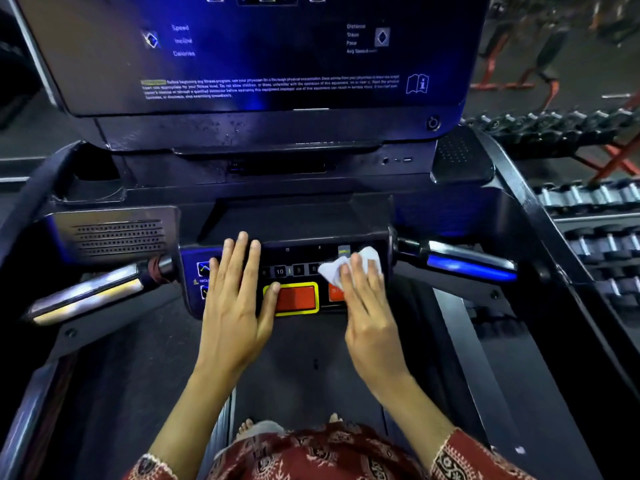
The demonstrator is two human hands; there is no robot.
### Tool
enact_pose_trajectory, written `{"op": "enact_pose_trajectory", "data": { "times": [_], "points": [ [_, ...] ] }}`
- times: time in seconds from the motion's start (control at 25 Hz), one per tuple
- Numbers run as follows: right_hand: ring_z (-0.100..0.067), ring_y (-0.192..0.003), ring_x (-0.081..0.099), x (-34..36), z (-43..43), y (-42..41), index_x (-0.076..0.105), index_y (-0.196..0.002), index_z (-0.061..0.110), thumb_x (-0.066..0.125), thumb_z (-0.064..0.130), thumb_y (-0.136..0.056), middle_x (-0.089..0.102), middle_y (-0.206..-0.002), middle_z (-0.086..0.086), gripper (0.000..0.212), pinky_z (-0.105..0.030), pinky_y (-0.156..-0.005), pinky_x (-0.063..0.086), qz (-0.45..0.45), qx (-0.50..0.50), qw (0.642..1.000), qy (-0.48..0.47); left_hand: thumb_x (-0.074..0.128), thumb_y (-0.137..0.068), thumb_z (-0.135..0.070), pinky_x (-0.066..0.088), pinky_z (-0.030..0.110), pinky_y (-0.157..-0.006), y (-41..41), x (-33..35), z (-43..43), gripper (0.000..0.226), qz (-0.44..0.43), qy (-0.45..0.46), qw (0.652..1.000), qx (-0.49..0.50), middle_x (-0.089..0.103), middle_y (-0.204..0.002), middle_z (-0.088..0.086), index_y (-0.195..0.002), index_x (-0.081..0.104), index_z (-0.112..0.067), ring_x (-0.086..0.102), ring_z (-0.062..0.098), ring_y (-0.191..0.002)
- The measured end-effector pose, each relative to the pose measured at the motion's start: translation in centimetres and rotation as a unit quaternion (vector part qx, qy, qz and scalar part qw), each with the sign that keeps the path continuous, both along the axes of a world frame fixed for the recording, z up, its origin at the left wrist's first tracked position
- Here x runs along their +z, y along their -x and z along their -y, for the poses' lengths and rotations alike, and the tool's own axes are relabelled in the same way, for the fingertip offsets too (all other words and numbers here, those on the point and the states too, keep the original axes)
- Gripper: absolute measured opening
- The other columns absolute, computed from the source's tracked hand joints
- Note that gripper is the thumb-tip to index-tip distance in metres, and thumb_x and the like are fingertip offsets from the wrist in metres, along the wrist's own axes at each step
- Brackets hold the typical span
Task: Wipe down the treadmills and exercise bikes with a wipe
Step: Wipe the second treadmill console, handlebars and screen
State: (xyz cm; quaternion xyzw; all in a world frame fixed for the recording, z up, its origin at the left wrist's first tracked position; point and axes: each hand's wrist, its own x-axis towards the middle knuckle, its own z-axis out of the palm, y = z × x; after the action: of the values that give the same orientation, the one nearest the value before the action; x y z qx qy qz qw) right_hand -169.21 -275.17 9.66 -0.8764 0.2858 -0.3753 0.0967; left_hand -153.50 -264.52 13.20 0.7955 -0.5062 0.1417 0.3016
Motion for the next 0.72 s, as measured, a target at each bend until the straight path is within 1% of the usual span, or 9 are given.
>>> {"op": "enact_pose_trajectory", "data": {
  "times": [0.08, 0.16, 0.24, 0.32, 0.36, 0.4, 0.48, 0.64, 0.72],
  "points": [
    [-0.028, -0.142, 0.027, 1.4, 0.5, -1.6, 0.043, -0.138, -0.003, 0.051, -0.022, -0.081, 0.041, -0.146, -0.016, 0.061, -0.042, -0.117, 0.024, 0.018, 0.08, 0.997, -0.005, 0.037, -0.099, -0.037, 0.01, 0.037, -0.118, -0.3, 0.5, -0.3, 0.055, 0.0, 0.021, 1.0, 0.006, 0.036, -0.148, 0.016, -0.139, 0.042, 0.001, 0.025, 0.028, -0.141],
    [-0.029, -0.139, 0.035, 4.4, 1.4, -4.7, 0.043, -0.137, -0.005, 0.05, -0.022, -0.083, 0.044, -0.144, -0.019, 0.058, -0.04, -0.116, 0.027, 0.047, 0.151, 0.987, -0.034, 0.037, -0.099, -0.037, 0.012, 0.037, -0.118, -1.6, 1.6, -0.3, 0.054, -0.017, 0.055, 0.998, 0.026, 0.042, -0.144, 0.016, -0.135, 0.047, 0.002, 0.03, 0.027, -0.138],
    [-0.028, -0.135, 0.041, 8.0, 2.0, -8.5, 0.042, -0.138, -0.006, 0.049, -0.016, -0.089, 0.046, -0.142, -0.021, 0.05, -0.036, -0.114, 0.031, 0.104, 0.187, 0.974, -0.072, 0.042, -0.096, -0.034, 0.014, 0.038, -0.117, -4.1, 3.5, 0.1, 0.051, -0.042, 0.1, 0.993, 0.052, 0.047, -0.14, 0.016, -0.132, 0.05, 0.002, 0.036, 0.025, -0.134],
    [-0.024, -0.13, 0.045, 11.7, 2.6, -12.7, 0.042, -0.137, -0.009, 0.048, -0.006, -0.094, 0.049, -0.138, -0.022, 0.043, -0.025, -0.112, 0.032, 0.172, 0.205, 0.959, -0.095, 0.043, -0.095, -0.03, 0.018, 0.041, -0.115, -7.6, 6.2, 0.9, 0.049, -0.037, 0.14, 0.987, 0.071, 0.053, -0.134, 0.016, -0.129, 0.053, 0.003, 0.041, 0.024, -0.128],
    [-0.021, -0.128, 0.045, 13.4, 3.0, -14.8, 0.042, -0.136, -0.01, 0.048, -0.003, -0.095, 0.05, -0.137, -0.023, 0.042, -0.019, -0.111, 0.031, 0.193, 0.213, 0.952, -0.101, 0.043, -0.094, -0.03, 0.02, 0.043, -0.114, -9.3, 7.6, 1.4, 0.048, -0.028, 0.154, 0.985, 0.073, 0.055, -0.132, 0.017, -0.127, 0.054, 0.003, 0.042, 0.023, -0.126],
    [-0.02, -0.127, 0.045, 15.1, 3.4, -17.3, 0.043, -0.135, -0.011, 0.049, -0.003, -0.095, 0.051, -0.136, -0.023, 0.042, -0.016, -0.111, 0.029, 0.205, 0.224, 0.947, -0.101, 0.044, -0.094, -0.03, 0.023, 0.046, -0.113, -11.4, 9.2, 1.9, 0.048, -0.015, 0.167, 0.983, 0.073, 0.056, -0.131, 0.017, -0.126, 0.055, 0.004, 0.043, 0.023, -0.125],
    [-0.021, -0.127, 0.044, 18.1, 4.1, -22.2, 0.045, -0.133, -0.012, 0.049, -0.003, -0.094, 0.05, -0.136, -0.024, 0.041, -0.016, -0.111, 0.028, 0.217, 0.235, 0.943, -0.087, 0.045, -0.094, -0.029, 0.026, 0.049, -0.112, -15.7, 12.4, 2.8, 0.047, 0.018, 0.19, 0.979, 0.068, 0.056, -0.131, 0.017, -0.126, 0.056, 0.003, 0.045, 0.025, -0.124],
    [-0.027, -0.13, 0.045, 24.5, 5.4, -31.7, 0.048, -0.132, -0.01, 0.047, 0.003, -0.094, 0.049, -0.138, -0.023, 0.04, -0.012, -0.11, 0.025, 0.262, 0.213, 0.94, -0.06, 0.046, -0.094, -0.029, 0.022, 0.039, -0.114, -24.7, 19.3, 4.9, 0.047, 0.091, 0.227, 0.969, 0.033, 0.054, -0.133, 0.018, -0.127, 0.055, 0.003, 0.048, 0.032, -0.125],
    [-0.03, -0.131, 0.044, 28.0, 6.3, -35.3, 0.046, -0.133, -0.01, 0.045, 0.003, -0.095, 0.047, -0.139, -0.023, 0.041, -0.015, -0.11, 0.026, 0.292, 0.196, 0.935, -0.039, 0.046, -0.094, -0.029, 0.019, 0.036, -0.114, -28.5, 22.2, 6.1, 0.048, 0.134, 0.229, 0.964, 0.025, 0.051, -0.136, 0.02, -0.128, 0.054, 0.005, 0.044, 0.034, -0.129]
  ]
}}
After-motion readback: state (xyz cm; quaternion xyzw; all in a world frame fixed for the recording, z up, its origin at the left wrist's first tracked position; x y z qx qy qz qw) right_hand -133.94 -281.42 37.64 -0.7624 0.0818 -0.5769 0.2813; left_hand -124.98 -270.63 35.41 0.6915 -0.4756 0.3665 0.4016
